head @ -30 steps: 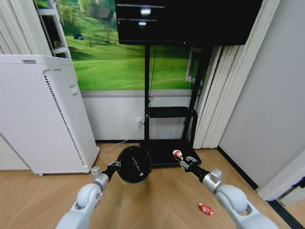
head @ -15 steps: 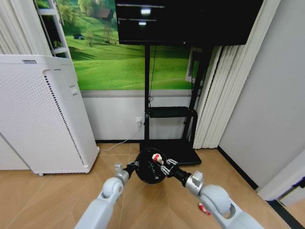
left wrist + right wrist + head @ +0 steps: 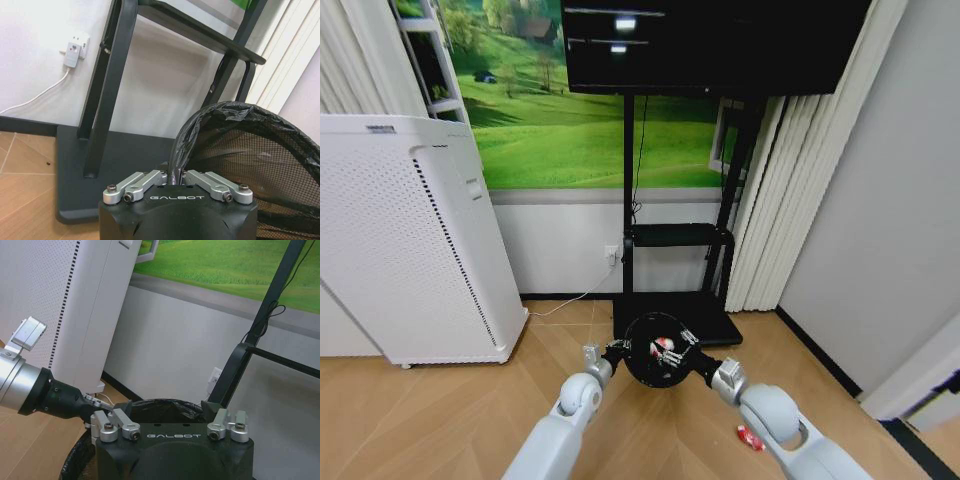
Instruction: Pick up the trash bin and place the garbage on the floor into it.
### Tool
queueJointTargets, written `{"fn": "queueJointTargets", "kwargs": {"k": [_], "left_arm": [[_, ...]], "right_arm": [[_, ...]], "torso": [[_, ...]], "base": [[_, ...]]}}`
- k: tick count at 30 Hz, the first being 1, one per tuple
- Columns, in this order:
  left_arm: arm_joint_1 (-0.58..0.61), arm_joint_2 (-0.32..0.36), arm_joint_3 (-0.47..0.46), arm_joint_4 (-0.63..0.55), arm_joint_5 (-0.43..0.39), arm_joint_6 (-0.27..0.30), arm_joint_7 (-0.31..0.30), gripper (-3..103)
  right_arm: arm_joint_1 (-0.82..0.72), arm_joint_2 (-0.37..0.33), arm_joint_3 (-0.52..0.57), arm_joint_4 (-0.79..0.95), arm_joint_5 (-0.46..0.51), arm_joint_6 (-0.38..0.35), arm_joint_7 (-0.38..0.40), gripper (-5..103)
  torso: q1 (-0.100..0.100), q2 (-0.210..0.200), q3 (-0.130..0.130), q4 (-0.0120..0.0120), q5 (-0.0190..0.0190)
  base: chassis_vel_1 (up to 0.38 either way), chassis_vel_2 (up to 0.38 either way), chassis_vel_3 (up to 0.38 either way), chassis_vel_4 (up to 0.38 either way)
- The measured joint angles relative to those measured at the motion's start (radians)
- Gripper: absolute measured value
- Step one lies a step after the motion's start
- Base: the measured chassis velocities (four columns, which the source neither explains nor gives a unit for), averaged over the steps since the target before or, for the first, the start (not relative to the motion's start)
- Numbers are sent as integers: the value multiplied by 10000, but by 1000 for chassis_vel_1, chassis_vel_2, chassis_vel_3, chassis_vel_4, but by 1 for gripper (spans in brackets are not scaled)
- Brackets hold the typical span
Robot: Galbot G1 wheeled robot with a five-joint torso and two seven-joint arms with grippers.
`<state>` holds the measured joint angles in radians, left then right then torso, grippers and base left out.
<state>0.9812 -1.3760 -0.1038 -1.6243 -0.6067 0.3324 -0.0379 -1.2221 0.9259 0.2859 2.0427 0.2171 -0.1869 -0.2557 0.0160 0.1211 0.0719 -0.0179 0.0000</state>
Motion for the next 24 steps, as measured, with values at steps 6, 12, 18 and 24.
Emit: {"fn": "queueJointTargets", "kwargs": {"k": [6,12,18,24], "left_arm": [[402,270,-533,-466,33,-1,20,4],[1488,926,-2281,-1199,807,-189,432,4],[2553,1180,-3408,-2180,1217,-334,737,4],[3511,1341,-3833,-3042,1171,-390,804,4]], "right_arm": [[-227,295,603,49,695,-121,1468,97],[-272,1239,1736,-1114,2075,-197,3262,100],[-339,2019,2094,-2016,2252,-288,3306,100],[-349,2261,1987,-3173,1986,67,2552,100]], "torso": [[0,1,-1,-3,-4],[0,1,-1,4,2],[-1,1,-1,0,0],[-1,1,-1,0,1]], "base": [[0,0,0,0],[0,0,0,0],[0,0,0,0],[0,0,0,0]]}}
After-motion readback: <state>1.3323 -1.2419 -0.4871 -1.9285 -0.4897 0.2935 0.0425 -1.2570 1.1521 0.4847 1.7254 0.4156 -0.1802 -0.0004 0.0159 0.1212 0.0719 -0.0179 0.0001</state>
